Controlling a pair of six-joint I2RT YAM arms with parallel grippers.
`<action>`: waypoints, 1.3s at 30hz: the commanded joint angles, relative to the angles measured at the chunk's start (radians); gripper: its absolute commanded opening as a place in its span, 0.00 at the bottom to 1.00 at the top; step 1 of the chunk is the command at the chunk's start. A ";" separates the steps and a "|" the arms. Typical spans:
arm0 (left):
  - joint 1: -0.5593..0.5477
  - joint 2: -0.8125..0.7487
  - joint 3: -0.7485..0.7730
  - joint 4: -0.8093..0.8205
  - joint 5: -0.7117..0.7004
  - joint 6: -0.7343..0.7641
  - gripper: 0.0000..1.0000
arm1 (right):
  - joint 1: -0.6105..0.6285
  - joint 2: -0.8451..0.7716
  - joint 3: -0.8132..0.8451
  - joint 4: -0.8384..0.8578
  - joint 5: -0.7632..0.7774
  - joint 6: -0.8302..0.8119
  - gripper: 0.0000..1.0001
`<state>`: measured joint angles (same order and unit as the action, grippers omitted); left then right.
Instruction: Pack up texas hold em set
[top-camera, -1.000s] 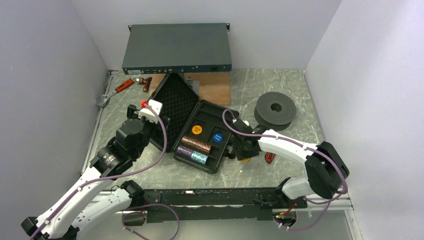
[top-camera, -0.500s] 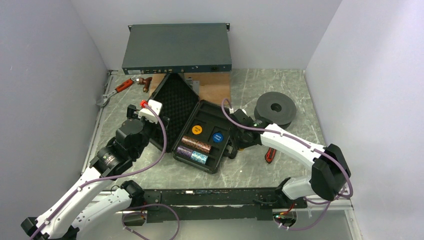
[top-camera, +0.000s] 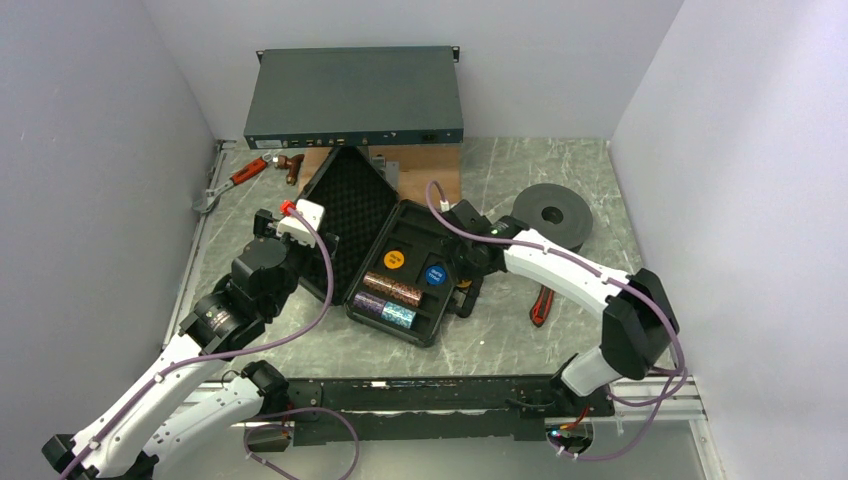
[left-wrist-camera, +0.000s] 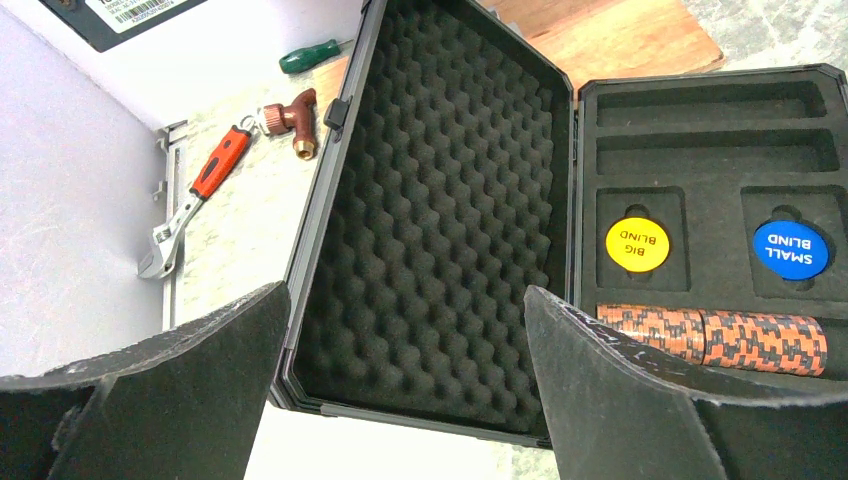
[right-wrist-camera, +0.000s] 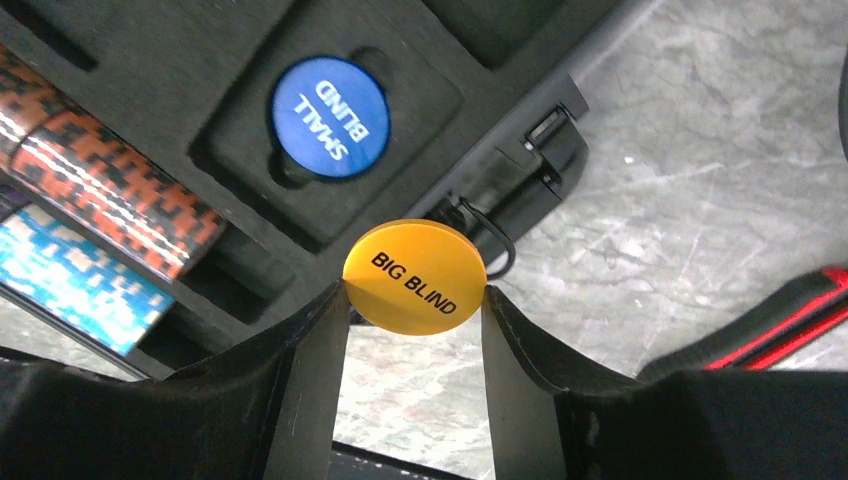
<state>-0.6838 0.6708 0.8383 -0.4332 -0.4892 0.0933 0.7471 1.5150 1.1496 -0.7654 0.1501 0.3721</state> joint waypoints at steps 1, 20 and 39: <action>0.001 -0.015 0.012 0.013 0.006 0.005 0.93 | 0.014 0.046 0.089 0.045 -0.024 -0.028 0.34; 0.002 -0.026 0.012 0.013 0.009 0.005 0.94 | 0.052 0.244 0.202 0.085 -0.023 -0.037 0.35; 0.002 -0.028 0.012 0.012 0.019 0.004 0.94 | 0.052 0.292 0.190 0.105 -0.014 -0.042 0.35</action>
<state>-0.6838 0.6559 0.8383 -0.4343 -0.4850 0.0933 0.7956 1.8011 1.3090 -0.6941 0.1215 0.3397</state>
